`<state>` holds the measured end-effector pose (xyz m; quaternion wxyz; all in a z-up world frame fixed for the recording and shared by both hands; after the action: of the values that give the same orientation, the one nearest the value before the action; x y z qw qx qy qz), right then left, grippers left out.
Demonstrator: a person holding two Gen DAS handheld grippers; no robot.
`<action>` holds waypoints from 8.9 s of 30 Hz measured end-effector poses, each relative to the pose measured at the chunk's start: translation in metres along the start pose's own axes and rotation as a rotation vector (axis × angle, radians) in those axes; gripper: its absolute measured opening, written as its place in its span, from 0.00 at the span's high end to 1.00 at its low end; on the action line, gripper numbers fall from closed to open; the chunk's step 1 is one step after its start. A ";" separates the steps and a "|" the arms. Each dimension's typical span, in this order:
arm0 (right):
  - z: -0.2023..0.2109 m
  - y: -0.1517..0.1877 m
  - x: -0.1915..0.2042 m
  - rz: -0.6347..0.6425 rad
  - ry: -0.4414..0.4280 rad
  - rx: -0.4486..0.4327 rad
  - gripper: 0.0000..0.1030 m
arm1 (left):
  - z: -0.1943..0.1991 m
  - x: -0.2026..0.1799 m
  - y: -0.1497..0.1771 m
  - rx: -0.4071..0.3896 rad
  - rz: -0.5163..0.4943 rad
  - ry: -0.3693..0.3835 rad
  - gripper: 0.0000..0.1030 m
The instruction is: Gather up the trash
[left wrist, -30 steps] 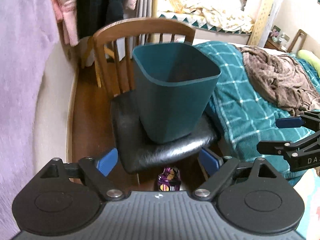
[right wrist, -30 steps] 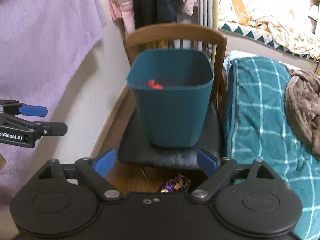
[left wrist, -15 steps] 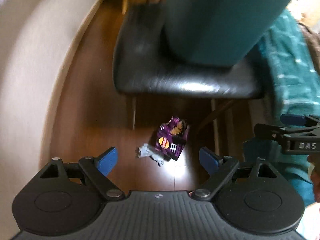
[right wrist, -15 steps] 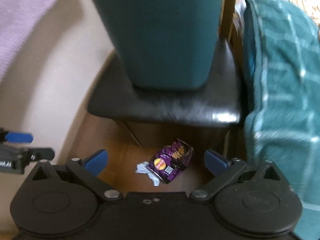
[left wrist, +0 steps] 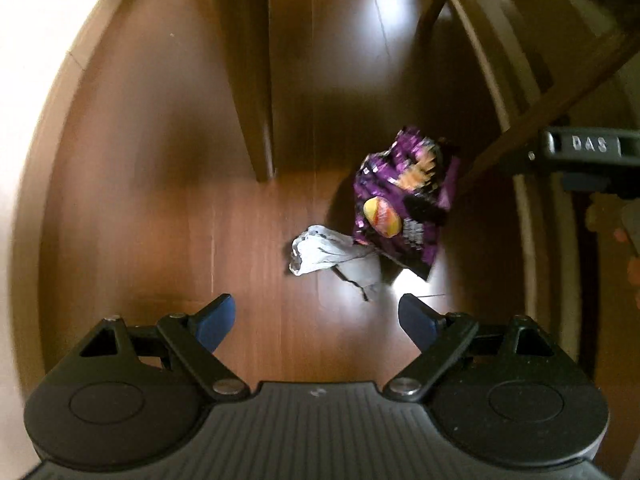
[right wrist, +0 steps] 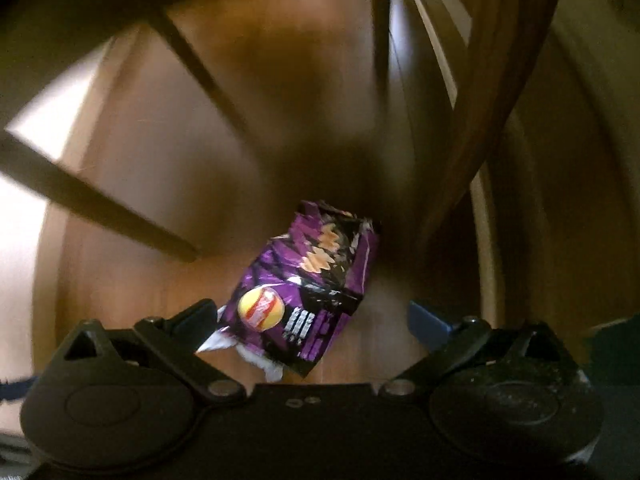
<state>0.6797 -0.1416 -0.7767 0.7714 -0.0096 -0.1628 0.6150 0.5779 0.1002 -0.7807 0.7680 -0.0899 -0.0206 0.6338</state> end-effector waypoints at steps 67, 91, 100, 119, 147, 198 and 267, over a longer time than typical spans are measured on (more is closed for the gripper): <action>0.198 0.065 0.027 0.048 0.040 -0.098 0.98 | 0.187 0.062 0.022 -0.016 0.216 0.088 0.75; 0.592 -0.044 0.132 0.022 -0.059 -0.471 0.98 | 0.600 0.042 -0.116 -0.494 -0.052 0.066 0.75; 0.606 -0.137 0.132 0.045 -0.061 -0.590 0.98 | 0.640 0.020 -0.216 -0.608 -0.145 -0.057 0.75; 0.505 -0.310 0.144 0.474 -0.001 -0.523 0.98 | 0.539 -0.028 -0.368 -0.396 -0.177 -0.204 0.75; 0.415 -0.273 0.166 0.727 -0.076 -0.200 0.69 | 0.394 -0.059 -0.382 -0.046 -0.174 -0.170 0.57; 0.652 -0.132 0.179 0.373 -0.337 -0.586 0.00 | 0.661 -0.029 -0.210 -0.647 -0.137 -0.006 0.20; 0.682 -0.095 0.174 0.223 -0.362 -0.726 0.00 | 0.713 -0.037 -0.167 -0.812 -0.196 -0.032 0.00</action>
<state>0.6229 -0.1256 -0.0690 0.6056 -0.1903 -0.4997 0.5894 0.6293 0.1133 -0.0492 0.7264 -0.3731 -0.2891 0.4995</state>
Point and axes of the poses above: each gripper's, at about its wrist camera, not at the fingertips, and z roughly against the way its jaws point, x to its left, y to its underside, the point moved 8 cm from there along -z, roughly the way its jaws point, and after that the axes turned 11 degrees about -z, right-handed, at the moved point
